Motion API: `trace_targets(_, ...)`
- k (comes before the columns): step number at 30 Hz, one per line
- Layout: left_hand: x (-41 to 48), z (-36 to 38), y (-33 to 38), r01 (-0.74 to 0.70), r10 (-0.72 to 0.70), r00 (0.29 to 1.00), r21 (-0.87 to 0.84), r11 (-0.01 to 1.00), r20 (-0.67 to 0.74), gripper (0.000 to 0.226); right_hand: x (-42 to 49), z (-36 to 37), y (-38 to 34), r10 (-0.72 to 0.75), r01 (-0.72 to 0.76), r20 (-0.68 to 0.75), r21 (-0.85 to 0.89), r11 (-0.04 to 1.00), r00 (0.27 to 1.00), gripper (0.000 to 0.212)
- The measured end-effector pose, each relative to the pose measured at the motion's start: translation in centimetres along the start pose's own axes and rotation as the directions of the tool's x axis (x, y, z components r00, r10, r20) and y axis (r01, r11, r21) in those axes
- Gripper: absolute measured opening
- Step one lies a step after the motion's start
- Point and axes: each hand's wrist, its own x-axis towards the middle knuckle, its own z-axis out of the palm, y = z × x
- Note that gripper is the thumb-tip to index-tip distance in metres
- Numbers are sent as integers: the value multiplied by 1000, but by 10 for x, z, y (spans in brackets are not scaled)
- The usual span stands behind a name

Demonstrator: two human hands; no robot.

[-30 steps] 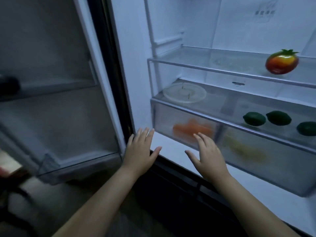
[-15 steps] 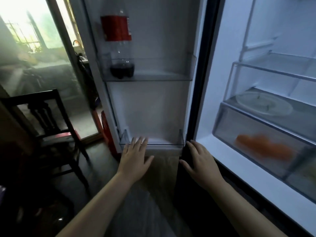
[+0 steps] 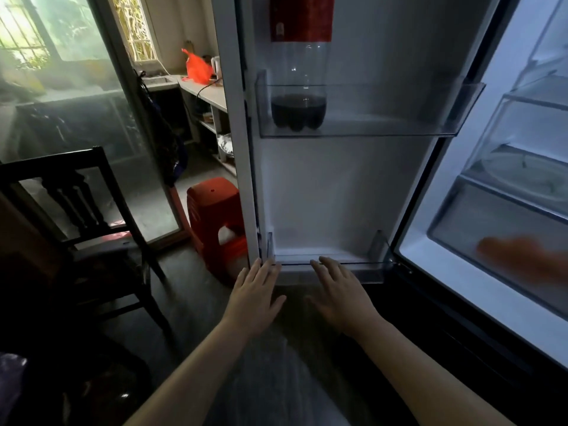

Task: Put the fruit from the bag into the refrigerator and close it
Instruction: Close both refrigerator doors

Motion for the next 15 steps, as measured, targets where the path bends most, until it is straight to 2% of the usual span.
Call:
trace_targets(7,11,21,-21,-55,57,998,-71,996,29,69,18,19,-20,33,-32,52,-18,999,998,75)
trace_targets(11,11,31,-22,-58,55,998,-104,993,-29,70,19,25,-21,41,-39,71,-23,999,997,76)
trace_targets(15,8,38,-18,-59,54,997,-109,992,-48,71,19,36,-17,40,-39,28,-22,999,999,76)
